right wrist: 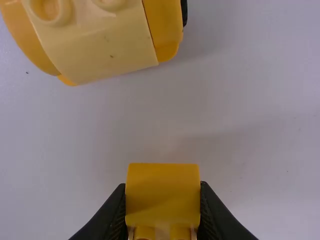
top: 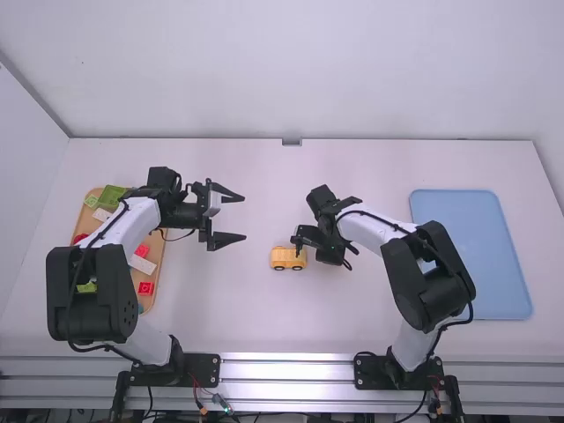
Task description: Assemble lego blocks to make yellow taxi
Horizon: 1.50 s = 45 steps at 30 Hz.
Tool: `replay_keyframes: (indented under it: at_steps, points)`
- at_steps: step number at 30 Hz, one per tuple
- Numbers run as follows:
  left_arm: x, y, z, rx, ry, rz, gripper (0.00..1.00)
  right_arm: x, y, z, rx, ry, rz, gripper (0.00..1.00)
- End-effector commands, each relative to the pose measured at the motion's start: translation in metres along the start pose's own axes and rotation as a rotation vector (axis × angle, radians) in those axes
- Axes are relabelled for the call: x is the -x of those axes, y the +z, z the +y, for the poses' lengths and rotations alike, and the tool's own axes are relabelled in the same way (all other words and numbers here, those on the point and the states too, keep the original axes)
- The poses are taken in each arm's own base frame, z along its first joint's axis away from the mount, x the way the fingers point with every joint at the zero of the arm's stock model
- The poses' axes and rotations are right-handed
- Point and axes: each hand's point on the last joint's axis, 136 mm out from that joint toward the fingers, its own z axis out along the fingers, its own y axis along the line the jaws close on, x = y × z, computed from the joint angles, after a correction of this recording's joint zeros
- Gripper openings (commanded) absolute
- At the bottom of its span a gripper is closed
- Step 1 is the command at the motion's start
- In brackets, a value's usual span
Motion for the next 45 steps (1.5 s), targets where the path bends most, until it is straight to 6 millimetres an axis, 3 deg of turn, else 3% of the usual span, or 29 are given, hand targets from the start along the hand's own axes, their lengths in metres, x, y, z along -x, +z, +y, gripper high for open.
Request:
replay_keyframes:
  at_steps: [1, 3, 4, 5, 6, 7, 8, 9, 13, 17, 22, 27, 33, 37, 45]
  points:
    - [0.011, -0.002, 0.0, 0.001, 0.021, -0.04, 0.99, 0.002, 0.001, 0.002, 0.018, 0.003, -0.005, 0.2]
    - [0.011, -0.002, 0.0, 0.001, 0.016, -0.037, 0.99, 0.001, 0.001, 0.003, 0.022, 0.003, -0.001, 0.24]
    - [0.011, -0.002, 0.0, 0.001, 0.015, -0.038, 0.99, 0.0, 0.001, 0.003, 0.022, 0.003, 0.002, 0.34]
    - [0.011, -0.002, 0.0, 0.001, 0.015, -0.037, 0.99, 0.0, 0.001, 0.003, 0.021, 0.003, 0.003, 0.36]
    - [0.011, -0.002, 0.0, 0.001, 0.014, -0.037, 0.99, 0.0, 0.001, 0.003, 0.021, 0.002, 0.003, 0.44]
    - [0.011, -0.002, 0.0, 0.001, 0.014, -0.037, 0.99, 0.0, 0.001, 0.002, 0.021, 0.003, 0.003, 0.58]
    - [0.011, -0.002, 0.0, 0.001, 0.015, -0.037, 0.99, 0.0, 0.001, 0.002, 0.02, 0.003, 0.003, 0.96]
    - [0.011, -0.002, 0.0, 0.001, 0.015, -0.037, 0.99, -0.001, 0.001, 0.001, 0.013, 0.004, 0.006, 0.99]
    - [0.011, -0.002, 0.001, 0.002, 0.016, -0.036, 0.99, 0.002, -0.002, -0.002, 0.004, 0.002, -0.001, 0.99]
    - [0.011, -0.002, 0.003, 0.007, 0.039, -0.033, 0.99, 0.012, -0.019, -0.006, -0.011, 0.0, -0.051, 0.99]
    - [-0.002, 0.001, 0.003, 0.01, 0.004, 0.034, 0.99, 0.025, -0.063, 0.002, 0.022, -0.023, -0.292, 0.99]
    - [-0.019, 0.02, -0.01, -0.039, 0.097, 0.069, 0.99, 0.027, -0.082, 0.011, 0.028, -0.062, -0.556, 0.98]
    - [-0.045, 0.053, -0.04, -0.106, 0.214, 0.08, 0.99, 0.015, -0.06, 0.016, 0.012, 0.002, -0.756, 0.99]
    - [-0.06, 0.066, -0.043, -0.088, 0.168, 0.117, 0.99, 0.007, -0.046, 0.015, -0.007, 0.03, -0.851, 0.99]
    - [-0.062, 0.072, -0.061, -0.106, 0.18, 0.036, 0.99, -0.008, -0.017, 0.011, -0.012, 0.078, -0.931, 0.98]
